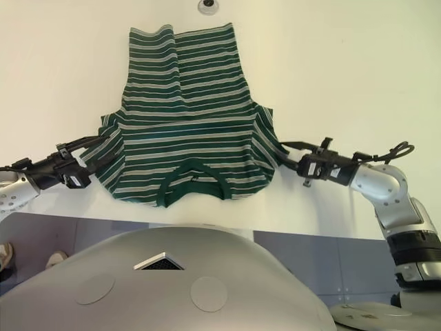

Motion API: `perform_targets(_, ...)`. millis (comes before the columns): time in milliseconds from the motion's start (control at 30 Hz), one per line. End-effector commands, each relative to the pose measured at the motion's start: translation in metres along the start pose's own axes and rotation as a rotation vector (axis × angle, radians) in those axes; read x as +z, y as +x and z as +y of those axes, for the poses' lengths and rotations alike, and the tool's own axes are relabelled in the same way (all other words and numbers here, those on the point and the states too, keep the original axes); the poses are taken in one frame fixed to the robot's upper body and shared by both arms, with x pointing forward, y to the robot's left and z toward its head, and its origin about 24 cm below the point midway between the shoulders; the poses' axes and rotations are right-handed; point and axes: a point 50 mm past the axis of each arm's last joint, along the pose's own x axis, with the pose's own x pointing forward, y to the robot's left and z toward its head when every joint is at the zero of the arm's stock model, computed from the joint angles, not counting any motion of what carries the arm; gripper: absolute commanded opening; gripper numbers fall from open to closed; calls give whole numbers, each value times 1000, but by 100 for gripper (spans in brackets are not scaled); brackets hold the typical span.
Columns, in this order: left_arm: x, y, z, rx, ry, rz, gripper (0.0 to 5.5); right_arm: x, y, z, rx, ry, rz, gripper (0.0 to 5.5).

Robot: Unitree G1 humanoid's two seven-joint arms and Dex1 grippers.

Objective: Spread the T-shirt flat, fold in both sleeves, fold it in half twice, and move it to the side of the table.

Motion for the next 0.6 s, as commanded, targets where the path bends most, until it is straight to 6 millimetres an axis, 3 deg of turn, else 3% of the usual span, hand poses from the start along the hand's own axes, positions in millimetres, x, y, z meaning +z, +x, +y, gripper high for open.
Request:
perform_targets(33, -2, -8, 8, 8, 4, 15, 255, 9, -10, 9, 50, 27, -48, 174)
perform_targets(200, -6, -21, 29, 136, -34, -4, 255, 29, -29, -31, -140, 46, -226, 174)
perform_targets(300, 9, -22, 30, 166, -66, -126, 255, 27, -35, -51, -213, 73, -282, 174)
perform_targets(400, 23, -23, 44, 275, -125, -264, 255, 30, -21, -71, -302, 57, -331, 174)
perform_targets(500, 20, -17, 53, 358, -174, -293, 255, 36, -4, -87, -372, 53, -377, 174)
perform_targets(600, 14, -5, 57, 411, -222, -304, 255, 40, 18, -81, -320, 53, -386, 174)
